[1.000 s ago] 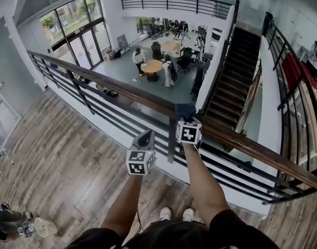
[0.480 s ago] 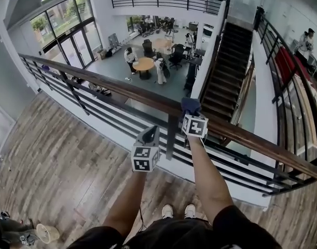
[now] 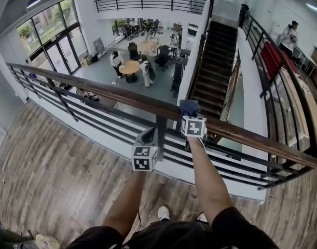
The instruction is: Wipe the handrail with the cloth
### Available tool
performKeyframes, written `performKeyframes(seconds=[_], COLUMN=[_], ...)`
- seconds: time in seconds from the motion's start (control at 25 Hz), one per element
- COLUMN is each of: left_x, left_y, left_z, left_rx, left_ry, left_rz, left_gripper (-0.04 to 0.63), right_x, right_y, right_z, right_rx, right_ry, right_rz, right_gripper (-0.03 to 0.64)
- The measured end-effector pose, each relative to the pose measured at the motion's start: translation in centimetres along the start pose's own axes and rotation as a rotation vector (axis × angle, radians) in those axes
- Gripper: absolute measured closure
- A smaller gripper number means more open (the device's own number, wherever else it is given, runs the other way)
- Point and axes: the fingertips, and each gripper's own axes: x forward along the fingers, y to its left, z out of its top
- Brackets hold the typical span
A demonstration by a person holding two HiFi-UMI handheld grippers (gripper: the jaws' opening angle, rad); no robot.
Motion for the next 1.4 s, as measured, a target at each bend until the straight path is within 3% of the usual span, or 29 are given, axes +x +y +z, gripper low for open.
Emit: performKeyframes(seconds=[0.28,0.48,0.68,1.04,1.4], left_x=[1.7,4.1,5.6,8.3,10.1], left_y=[-5.9,-12.3,-17.7,-30.5,-40.3], left_z=[0.3,1.4,0.9,0.8,0.5], left_rx=[0.026,0.038,-0.006,0.055,0.045], left_ry=[0.011,0.01,0.007,0.015,0.019], left_rz=[-0.043,-0.084,-0.093,-0.158,-0.201], left_gripper=[0.597,0.597,0.597,0.597,0.597], right_x=[-3.1,-5.7,-8.5,-13.5,-18.9], right_y=[-7.8,-13.9,-20.0,-29.5,-39.5], right_z=[-1.9,-2.7,-4.5,-6.9,-9.8], right_rx=[0.028,0.035,0.048,0.048,0.073], right_ry=[0.004,0.027,0.016,0.014,-0.002], right_rz=[-0.044,-0.061,-0.076,-0.05,-0.089], right_gripper=[0.523,0.523,0.523,0.523,0.523])
